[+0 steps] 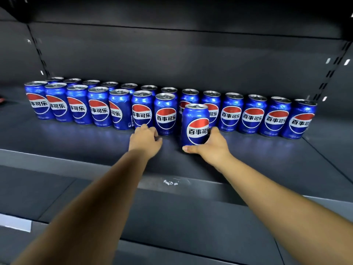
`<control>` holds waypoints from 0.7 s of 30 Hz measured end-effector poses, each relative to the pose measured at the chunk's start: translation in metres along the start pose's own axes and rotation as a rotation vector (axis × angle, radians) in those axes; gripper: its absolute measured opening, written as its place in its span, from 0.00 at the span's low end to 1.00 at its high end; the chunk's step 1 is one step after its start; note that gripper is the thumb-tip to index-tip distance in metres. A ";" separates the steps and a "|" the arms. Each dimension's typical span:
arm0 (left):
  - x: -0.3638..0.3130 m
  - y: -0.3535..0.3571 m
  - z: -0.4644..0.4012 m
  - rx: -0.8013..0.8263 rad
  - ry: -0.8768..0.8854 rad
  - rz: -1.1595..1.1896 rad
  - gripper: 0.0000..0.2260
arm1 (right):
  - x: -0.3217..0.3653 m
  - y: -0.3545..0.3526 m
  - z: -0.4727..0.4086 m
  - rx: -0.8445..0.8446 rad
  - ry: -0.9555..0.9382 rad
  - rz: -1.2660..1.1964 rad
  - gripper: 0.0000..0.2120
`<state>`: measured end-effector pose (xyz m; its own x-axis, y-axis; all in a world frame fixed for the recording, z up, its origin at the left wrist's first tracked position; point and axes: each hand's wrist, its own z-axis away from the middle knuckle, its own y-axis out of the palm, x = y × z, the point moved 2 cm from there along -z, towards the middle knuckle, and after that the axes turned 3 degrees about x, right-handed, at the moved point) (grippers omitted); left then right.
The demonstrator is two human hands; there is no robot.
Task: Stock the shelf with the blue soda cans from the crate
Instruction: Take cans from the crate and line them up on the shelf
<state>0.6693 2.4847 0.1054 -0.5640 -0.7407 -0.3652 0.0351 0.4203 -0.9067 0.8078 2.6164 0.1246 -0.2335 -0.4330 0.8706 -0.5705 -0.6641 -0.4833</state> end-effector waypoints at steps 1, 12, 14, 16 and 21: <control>0.001 0.001 -0.001 0.000 -0.008 -0.015 0.14 | 0.000 0.004 -0.005 -0.019 0.013 0.004 0.35; -0.003 0.002 -0.008 -0.021 -0.015 -0.058 0.14 | 0.001 0.039 -0.048 -0.159 0.078 0.212 0.37; -0.003 0.003 -0.008 -0.028 -0.012 -0.069 0.14 | 0.002 0.042 -0.051 -0.207 0.089 0.261 0.40; -0.003 0.003 -0.009 -0.027 -0.010 -0.071 0.14 | 0.003 0.042 -0.053 -0.235 0.121 0.315 0.43; -0.002 0.005 -0.010 -0.044 -0.008 -0.064 0.14 | 0.004 0.046 -0.059 -0.266 0.172 0.409 0.47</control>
<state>0.6628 2.4936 0.1036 -0.5573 -0.7708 -0.3088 -0.0374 0.3948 -0.9180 0.7341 2.6200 0.1106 -0.5926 -0.5038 0.6284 -0.5804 -0.2739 -0.7669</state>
